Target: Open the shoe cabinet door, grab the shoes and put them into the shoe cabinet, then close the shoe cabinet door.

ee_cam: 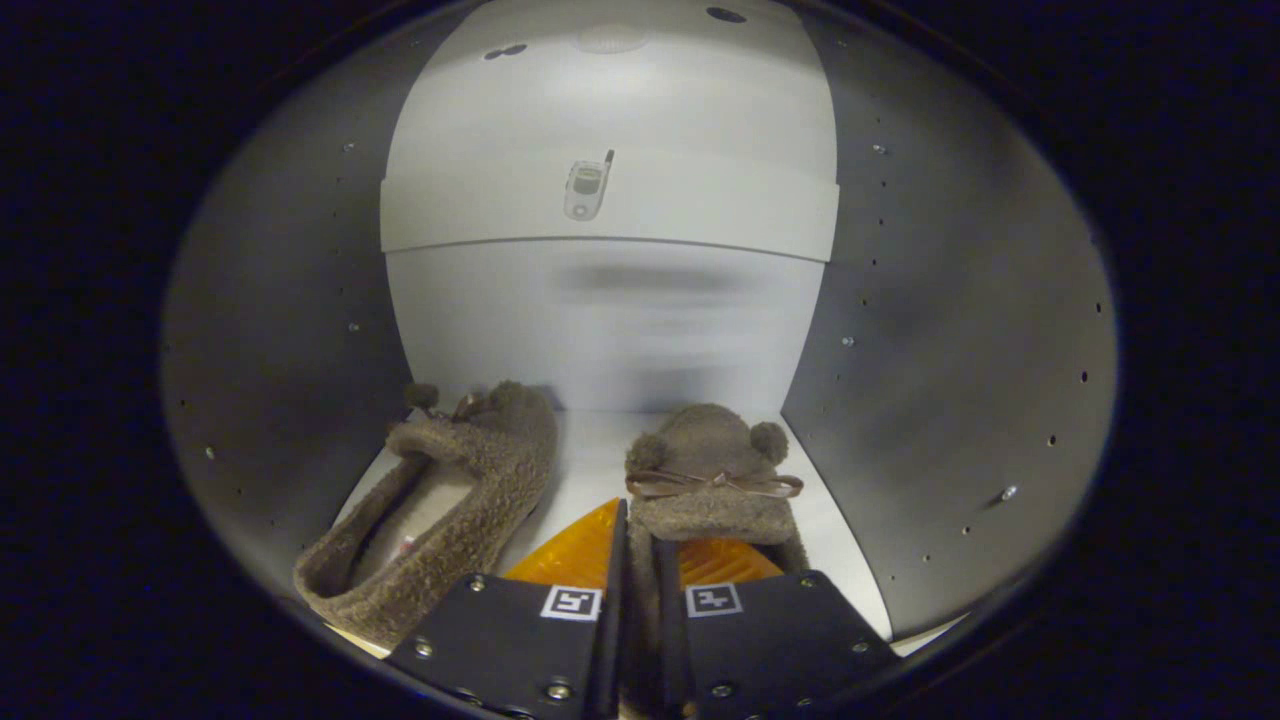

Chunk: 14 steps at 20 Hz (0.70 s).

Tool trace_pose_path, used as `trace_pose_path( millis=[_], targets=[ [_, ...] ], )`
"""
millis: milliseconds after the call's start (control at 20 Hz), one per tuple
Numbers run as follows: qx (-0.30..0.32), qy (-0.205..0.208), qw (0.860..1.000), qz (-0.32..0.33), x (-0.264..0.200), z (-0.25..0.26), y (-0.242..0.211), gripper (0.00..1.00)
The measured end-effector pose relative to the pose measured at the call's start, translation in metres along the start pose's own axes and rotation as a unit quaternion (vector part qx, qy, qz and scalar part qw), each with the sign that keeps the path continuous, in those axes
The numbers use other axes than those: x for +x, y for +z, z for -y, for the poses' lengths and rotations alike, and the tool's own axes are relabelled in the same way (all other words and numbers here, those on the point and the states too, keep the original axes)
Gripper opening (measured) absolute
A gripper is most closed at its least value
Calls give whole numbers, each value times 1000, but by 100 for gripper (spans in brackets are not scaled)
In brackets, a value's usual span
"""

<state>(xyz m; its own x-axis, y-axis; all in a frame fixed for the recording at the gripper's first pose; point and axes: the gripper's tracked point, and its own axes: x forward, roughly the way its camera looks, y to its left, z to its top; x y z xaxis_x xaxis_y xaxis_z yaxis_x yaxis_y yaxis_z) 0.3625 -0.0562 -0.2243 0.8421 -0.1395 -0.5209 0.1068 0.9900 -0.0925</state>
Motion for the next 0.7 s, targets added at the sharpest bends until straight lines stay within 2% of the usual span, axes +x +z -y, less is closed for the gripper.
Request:
trace_pose_path(
  millis=[50,100,200,300,350,450,700],
  targets=[
    [-3,-4,1000,-5,-4,1,-2,17],
    [-6,-7,1000,-8,-8,3,-3,32],
    [-12,-11,1000,-12,-14,3,-5,36],
    [-17,-13,1000,-11,-23,2,-5,43],
    [-17,-14,1000,-12,-26,1,-5,43],
    [-14,-18,1000,-14,-34,2,-5,63],
    [-1,-18,1000,7,-69,2,-2,68]
  ],
)
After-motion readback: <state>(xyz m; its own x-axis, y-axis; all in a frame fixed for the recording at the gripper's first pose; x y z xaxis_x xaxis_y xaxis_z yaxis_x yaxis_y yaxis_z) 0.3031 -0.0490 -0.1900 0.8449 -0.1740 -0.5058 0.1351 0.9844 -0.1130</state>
